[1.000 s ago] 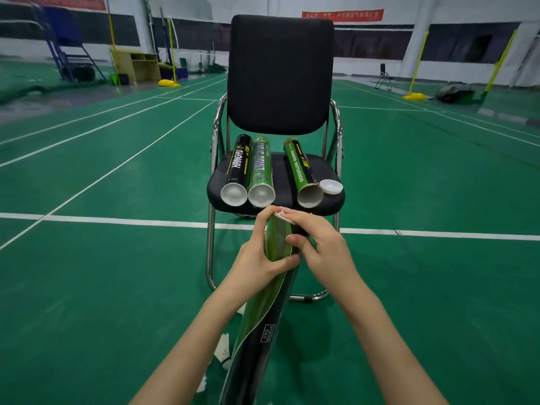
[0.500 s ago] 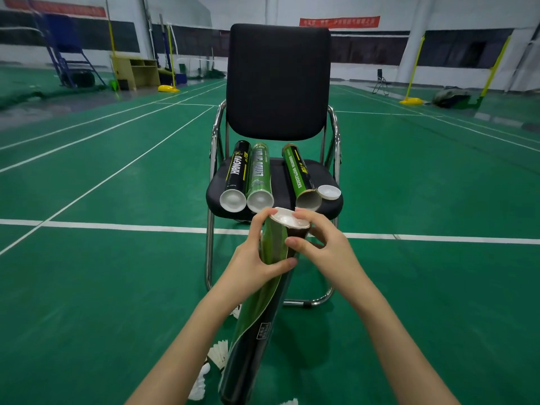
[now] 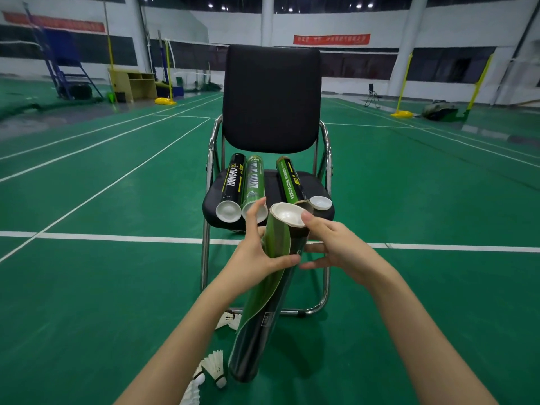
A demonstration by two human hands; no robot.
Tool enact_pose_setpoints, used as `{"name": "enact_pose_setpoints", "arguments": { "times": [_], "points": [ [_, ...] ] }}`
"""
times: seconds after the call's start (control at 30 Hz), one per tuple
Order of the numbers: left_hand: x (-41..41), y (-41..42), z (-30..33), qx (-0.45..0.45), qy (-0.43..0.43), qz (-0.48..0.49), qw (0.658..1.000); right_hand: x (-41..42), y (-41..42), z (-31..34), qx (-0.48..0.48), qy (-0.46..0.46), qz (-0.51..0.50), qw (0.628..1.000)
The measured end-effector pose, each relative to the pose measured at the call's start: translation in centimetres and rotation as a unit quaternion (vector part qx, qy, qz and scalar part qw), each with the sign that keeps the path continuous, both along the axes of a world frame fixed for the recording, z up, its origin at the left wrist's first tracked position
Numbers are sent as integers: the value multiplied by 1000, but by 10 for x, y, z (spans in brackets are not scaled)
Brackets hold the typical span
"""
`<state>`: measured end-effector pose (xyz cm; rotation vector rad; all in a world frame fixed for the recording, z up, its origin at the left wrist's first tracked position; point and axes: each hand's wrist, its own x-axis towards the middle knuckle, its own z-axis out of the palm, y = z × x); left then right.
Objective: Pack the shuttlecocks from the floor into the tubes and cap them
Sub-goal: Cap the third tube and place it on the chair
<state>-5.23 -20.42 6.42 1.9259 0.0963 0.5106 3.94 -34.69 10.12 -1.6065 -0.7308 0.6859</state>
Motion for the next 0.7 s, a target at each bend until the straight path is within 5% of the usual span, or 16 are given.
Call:
{"name": "enact_pose_setpoints", "arguments": {
  "times": [0.23,0.47,0.7],
  "points": [
    [-21,-16,47,138,-14,67,988,-16,-19,30,70,-72,3,995],
    [-56,-39,93,-24,-60,-64,996,-39,-42,61,111,-125,27,986],
    [-65,-51,121,-9,-128,-98,987,-47,-60,86,149,-172,23,973]
  ]
}}
